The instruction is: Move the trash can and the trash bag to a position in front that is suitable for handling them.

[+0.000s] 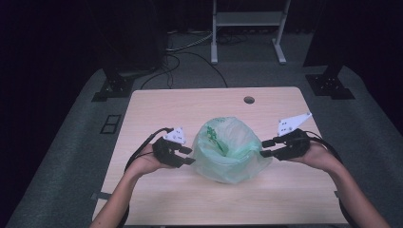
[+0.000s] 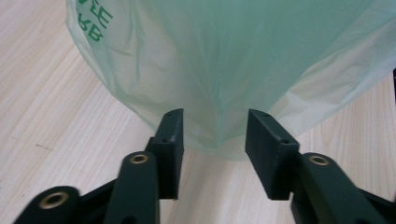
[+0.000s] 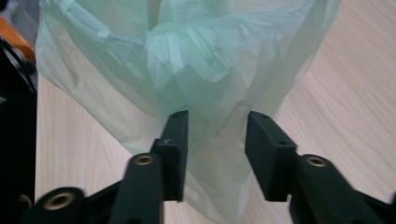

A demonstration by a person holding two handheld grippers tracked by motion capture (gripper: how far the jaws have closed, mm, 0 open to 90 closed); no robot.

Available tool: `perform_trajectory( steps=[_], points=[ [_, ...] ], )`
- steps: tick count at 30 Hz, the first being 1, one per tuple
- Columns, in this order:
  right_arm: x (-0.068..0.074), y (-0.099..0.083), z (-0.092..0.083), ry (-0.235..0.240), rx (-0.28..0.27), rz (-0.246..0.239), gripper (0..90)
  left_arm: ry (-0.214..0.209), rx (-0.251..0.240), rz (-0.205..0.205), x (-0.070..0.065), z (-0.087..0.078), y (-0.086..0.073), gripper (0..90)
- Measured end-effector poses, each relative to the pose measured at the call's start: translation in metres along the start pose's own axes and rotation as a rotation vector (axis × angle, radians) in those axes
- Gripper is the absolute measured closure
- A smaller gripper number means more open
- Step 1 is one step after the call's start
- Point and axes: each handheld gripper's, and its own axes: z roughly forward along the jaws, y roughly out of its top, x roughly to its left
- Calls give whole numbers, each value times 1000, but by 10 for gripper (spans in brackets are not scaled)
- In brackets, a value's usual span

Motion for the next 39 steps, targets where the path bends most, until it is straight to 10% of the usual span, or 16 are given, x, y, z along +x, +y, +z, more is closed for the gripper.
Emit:
perform_trajectory(
  steps=[8, 12, 24, 39],
  points=[
    [3, 19, -27, 0, -31, 0, 510, 11, 6, -15, -1, -8, 0, 375],
    [7, 37, -31, 6, -42, -23, 630, 21, -4, -30, -1, -10, 1, 318],
    [30, 92, 22, 63, 46, -137, 807, 6, -7, -20, -3, -5, 3, 282],
    [64, 99, 56, 142, 131, -230, 900, -4, -4, -28, -1, -6, 0, 274]
  ],
)
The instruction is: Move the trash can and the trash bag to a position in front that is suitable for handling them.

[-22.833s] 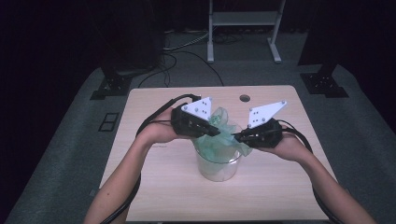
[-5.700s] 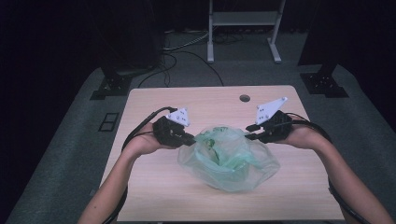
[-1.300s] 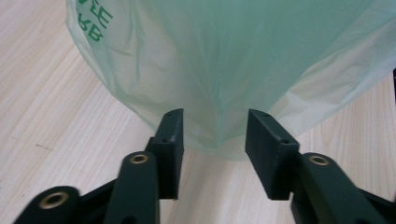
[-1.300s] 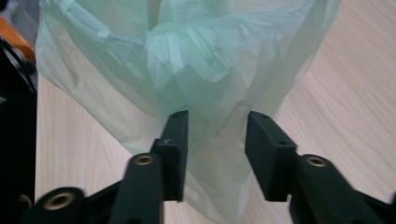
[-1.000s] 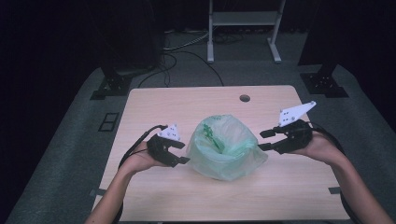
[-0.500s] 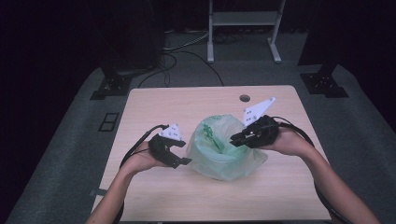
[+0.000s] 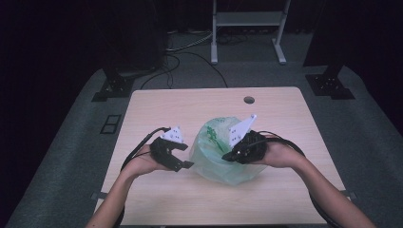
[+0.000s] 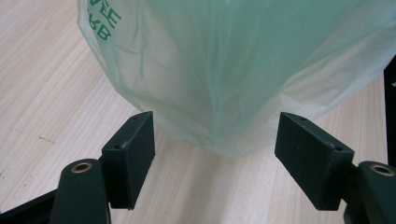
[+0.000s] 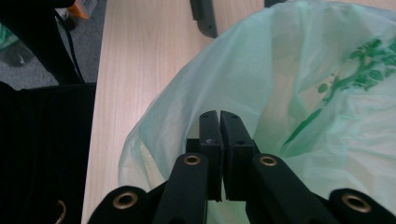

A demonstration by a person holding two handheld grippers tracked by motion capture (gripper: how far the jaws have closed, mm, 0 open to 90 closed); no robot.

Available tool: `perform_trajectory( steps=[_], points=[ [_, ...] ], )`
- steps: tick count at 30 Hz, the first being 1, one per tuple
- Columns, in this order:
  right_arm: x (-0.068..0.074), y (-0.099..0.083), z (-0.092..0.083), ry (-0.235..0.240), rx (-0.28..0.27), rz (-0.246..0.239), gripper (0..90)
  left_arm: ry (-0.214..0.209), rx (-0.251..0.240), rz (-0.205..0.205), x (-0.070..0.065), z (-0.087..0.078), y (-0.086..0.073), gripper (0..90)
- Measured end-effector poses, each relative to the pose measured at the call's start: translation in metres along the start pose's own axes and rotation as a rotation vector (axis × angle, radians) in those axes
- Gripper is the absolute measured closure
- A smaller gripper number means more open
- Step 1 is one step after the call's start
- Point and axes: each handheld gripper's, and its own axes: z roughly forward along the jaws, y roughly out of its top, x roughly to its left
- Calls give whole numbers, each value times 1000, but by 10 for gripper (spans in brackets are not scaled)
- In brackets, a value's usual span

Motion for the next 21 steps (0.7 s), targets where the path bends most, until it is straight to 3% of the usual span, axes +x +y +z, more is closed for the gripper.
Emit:
perform_trajectory(
  steps=[9, 15, 21],
  points=[
    [7, 5, 1, -10, 29, -26, 874, 3, -8, 6, -1, -3, 3, 274],
    [-11, 5, 5, -49, 74, 22, 847, 0, -15, 1, -2, -1, 2, 274],
    [-38, 6, 16, -67, 167, 90, 853, -3, -17, 5, -1, 1, 3, 274]
  ],
)
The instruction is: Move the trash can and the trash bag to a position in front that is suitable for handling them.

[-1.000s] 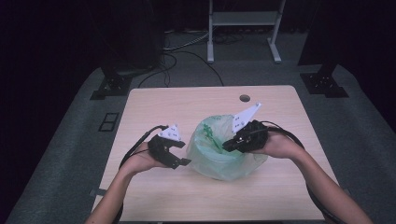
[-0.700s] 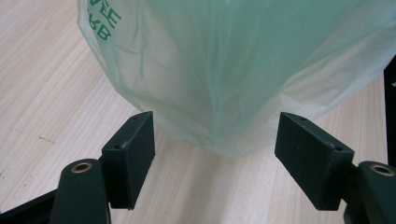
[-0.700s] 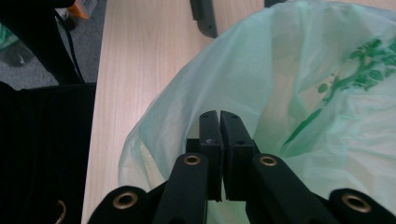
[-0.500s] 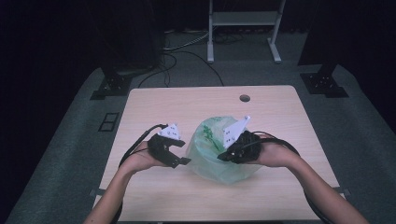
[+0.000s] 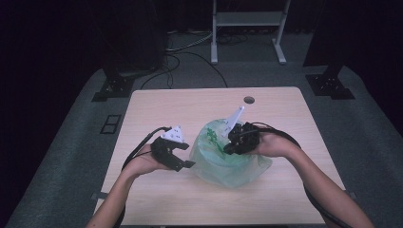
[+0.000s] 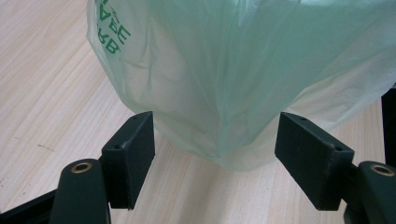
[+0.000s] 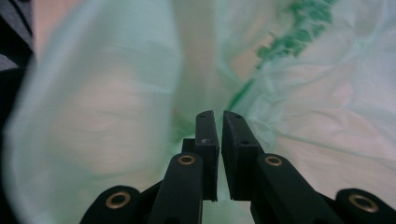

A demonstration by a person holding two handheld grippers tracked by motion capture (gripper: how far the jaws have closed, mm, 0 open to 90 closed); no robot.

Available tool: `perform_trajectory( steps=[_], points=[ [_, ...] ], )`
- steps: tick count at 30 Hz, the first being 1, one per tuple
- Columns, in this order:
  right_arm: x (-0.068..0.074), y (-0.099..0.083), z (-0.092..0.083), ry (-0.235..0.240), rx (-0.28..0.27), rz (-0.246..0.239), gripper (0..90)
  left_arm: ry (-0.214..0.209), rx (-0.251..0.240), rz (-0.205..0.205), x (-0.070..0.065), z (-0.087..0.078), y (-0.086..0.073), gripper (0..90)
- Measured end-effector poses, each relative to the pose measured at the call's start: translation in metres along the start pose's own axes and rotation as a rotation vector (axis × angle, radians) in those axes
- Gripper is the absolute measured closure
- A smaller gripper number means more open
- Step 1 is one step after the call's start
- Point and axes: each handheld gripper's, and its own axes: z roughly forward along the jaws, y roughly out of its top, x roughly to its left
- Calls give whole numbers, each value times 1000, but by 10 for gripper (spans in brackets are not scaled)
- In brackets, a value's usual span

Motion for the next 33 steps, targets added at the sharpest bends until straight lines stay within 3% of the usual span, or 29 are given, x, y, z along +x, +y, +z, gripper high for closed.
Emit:
perform_trajectory(
  steps=[6, 13, 19, 22, 26, 30, 33],
  points=[
    [-22, 4, 7, -63, 60, 25, 853, -3, -6, 6, 0, 1, 2, 274],
    [-43, 2, 9, -127, 54, 49, 854, -2, -6, 8, 0, 1, 2, 274],
    [-55, -2, 9, -150, 29, 74, 877, -5, -5, 6, 1, 3, 2, 273],
    [-54, -3, 8, -144, 27, 66, 867, -5, -7, 4, 1, 3, 3, 272],
    [-42, -4, -5, -111, -18, 45, 853, 0, -8, 1, 1, 2, 1, 268],
    [-27, -7, -13, -49, -42, 18, 843, 5, -10, -6, 1, 1, 0, 260],
    [-16, -10, -12, -12, -20, -12, 844, 4, -9, -7, 0, 0, 1, 260]
  ],
)
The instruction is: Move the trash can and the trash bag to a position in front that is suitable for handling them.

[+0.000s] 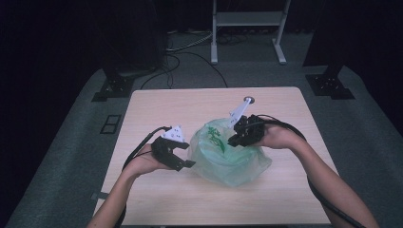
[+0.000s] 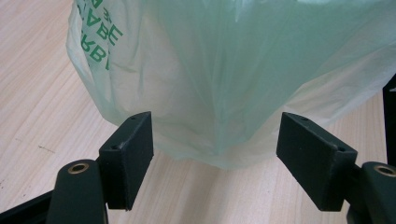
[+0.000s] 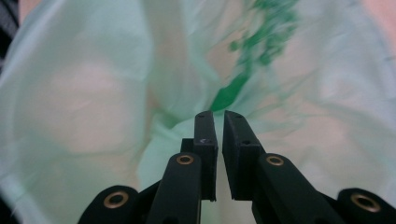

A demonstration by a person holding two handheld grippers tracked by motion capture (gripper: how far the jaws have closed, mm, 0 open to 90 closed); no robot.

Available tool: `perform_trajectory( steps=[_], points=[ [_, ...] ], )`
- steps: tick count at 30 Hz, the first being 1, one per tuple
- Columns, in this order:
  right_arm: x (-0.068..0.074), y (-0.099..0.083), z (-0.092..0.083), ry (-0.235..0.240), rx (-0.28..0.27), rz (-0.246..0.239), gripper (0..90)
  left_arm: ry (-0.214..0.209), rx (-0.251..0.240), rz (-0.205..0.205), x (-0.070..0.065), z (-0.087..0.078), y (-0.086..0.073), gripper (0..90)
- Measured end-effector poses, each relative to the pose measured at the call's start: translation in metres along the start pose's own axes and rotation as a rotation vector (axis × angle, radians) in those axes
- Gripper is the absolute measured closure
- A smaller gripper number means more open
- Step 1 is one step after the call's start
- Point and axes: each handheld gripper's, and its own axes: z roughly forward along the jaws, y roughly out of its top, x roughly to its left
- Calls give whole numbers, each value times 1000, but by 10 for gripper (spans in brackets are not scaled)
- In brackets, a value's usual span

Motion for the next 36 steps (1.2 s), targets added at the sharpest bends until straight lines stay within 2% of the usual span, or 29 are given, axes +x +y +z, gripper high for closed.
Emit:
perform_trajectory(
  steps=[4, 8, 12, 15, 18, 22, 27, 36],
  points=[
    [6, -7, 3, 16, 57, -11, 847, -1, 2, 4, 0, -2, 1, 259],
    [2, -17, 1, 3, 76, 16, 848, 2, 2, 0, 1, -3, 0, 259],
    [-3, -26, -1, -18, 83, 32, 855, -1, 6, 3, 1, -3, -1, 259],
    [-3, -27, 0, -25, 94, 27, 855, -1, 2, 0, 1, -3, -1, 259],
    [-3, -26, -2, -26, 78, 20, 847, 2, 4, -3, 1, -4, -2, 250],
    [-2, -15, -5, -24, 47, 2, 847, 1, 5, -4, 1, -5, -3, 250],
    [-1, 6, 7, -9, 60, -48, 847, 0, 2, -4, 1, -5, -3, 249],
    [-16, 41, 29, 7, 91, -74, 847, -2, 1, -5, 3, -4, -2, 229]
  ],
)
